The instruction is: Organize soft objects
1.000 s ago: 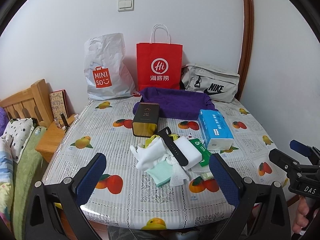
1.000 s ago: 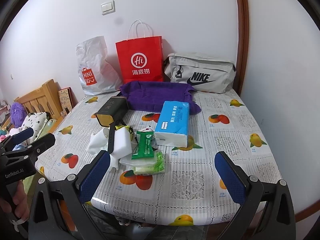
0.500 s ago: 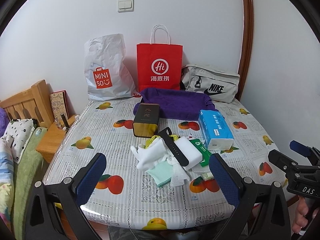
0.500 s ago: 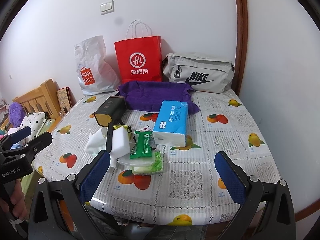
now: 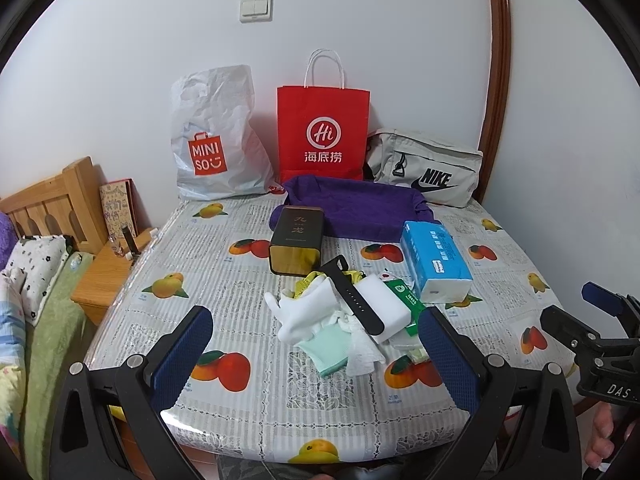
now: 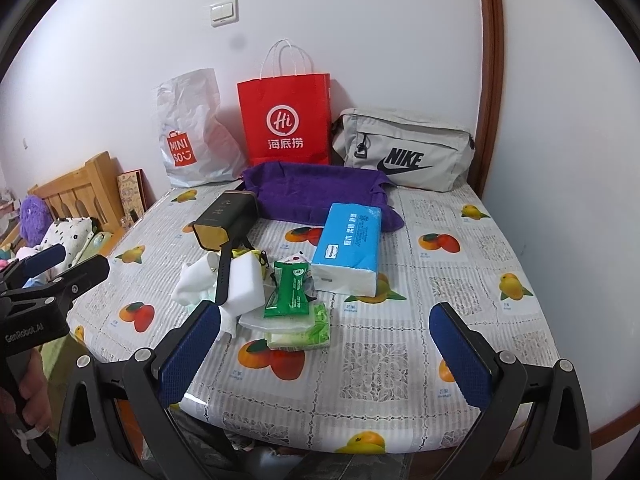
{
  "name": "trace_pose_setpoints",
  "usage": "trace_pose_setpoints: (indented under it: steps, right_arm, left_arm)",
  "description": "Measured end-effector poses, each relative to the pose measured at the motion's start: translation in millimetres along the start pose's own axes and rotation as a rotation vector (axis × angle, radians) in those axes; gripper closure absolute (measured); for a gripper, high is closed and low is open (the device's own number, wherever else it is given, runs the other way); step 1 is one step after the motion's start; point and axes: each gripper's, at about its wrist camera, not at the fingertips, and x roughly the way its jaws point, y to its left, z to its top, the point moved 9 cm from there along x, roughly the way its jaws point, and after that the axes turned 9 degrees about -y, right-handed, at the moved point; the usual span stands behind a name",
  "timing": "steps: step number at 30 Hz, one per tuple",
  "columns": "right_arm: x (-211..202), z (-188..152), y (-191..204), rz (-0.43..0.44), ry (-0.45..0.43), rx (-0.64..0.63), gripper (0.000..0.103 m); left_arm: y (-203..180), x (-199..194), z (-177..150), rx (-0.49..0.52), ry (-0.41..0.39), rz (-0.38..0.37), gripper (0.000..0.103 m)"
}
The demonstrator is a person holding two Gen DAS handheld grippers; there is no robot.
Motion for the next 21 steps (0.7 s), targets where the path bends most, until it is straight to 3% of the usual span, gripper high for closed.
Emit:
trace_pose_setpoints:
  steps: [10,21]
  right_arm:
    - [33,-18,-10,0.018,0.044,0.041,0.0]
    - [74,-46,-7,0.046,0.104,0.027,0.0]
  left_arm:
    - [35,46,-33,-0.087,0.081,0.002,0.0]
    - [2,101,-53,-0.052,0.126,-0.112,0.0]
